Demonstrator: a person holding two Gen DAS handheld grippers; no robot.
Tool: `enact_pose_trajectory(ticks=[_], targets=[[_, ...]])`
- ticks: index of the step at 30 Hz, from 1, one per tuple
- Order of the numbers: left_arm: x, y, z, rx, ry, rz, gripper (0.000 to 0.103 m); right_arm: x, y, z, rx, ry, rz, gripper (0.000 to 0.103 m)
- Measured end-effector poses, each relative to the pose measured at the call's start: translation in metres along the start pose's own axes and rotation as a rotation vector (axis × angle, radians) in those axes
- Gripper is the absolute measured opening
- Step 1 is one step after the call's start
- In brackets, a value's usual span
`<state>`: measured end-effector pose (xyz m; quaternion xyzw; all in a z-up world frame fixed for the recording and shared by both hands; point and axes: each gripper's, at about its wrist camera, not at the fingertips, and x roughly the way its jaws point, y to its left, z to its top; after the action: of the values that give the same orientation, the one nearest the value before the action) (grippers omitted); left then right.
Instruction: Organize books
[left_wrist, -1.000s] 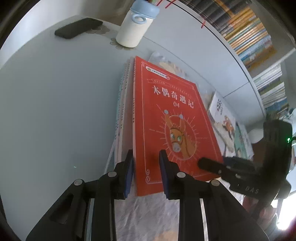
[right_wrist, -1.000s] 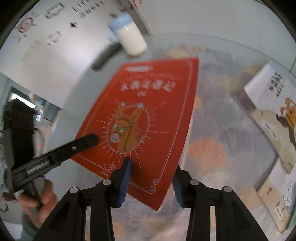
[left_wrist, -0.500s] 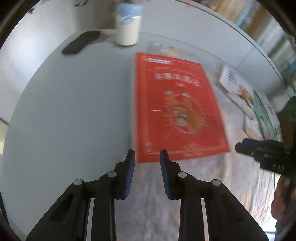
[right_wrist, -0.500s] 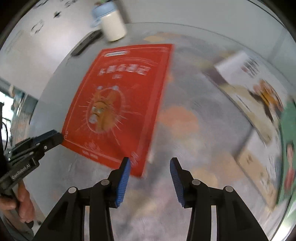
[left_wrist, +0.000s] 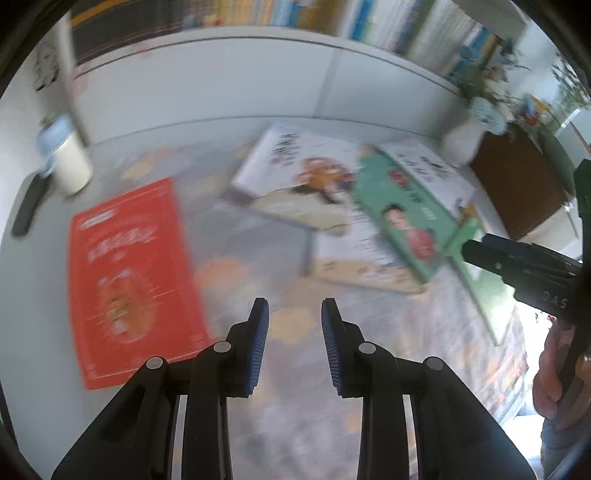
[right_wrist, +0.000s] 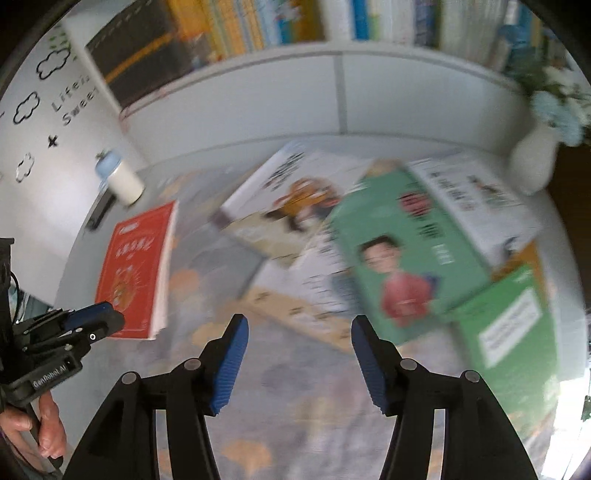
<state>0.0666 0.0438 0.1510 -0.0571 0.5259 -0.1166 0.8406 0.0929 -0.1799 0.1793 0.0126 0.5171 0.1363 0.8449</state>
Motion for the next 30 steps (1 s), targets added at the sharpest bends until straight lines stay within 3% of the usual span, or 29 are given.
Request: enact_pose_trajectory(ticks=[12, 18, 22, 23, 25, 26, 30], targets=[[0.011, -0.077, 0.047, 0.017, -0.020, -0.024, 0.027, -0.024, -0.108, 0.009, 0.116, -0.020, 0.016, 0.057], [0.042, -0.073, 0.074, -0.005, 0.009, -0.048, 0.027, -0.015, -0.147, 0.017, 0.173, 0.005, 0.005, 0.062], [0.064, -0.055, 0.093, -0.023, 0.029, -0.042, 0.027, -0.002, -0.145, 0.028, 0.164, 0.011, 0.006, 0.062], [0.071, -0.048, 0.098, -0.025, 0.036, -0.037, 0.031, 0.003, -0.142, 0.033, 0.163, 0.015, 0.019, 0.062], [0.089, -0.029, 0.110, -0.028, 0.053, -0.034, 0.058, 0.015, -0.133, 0.041, 0.152, 0.022, 0.027, 0.066], [0.096, -0.019, 0.115, -0.033, 0.052, -0.031, 0.064, 0.023, -0.126, 0.047, 0.135, 0.025, 0.025, 0.072], [0.132, 0.034, 0.144, -0.107, 0.043, -0.032, 0.066, 0.065, -0.090, 0.075, 0.049, 0.038, 0.056, 0.074]])
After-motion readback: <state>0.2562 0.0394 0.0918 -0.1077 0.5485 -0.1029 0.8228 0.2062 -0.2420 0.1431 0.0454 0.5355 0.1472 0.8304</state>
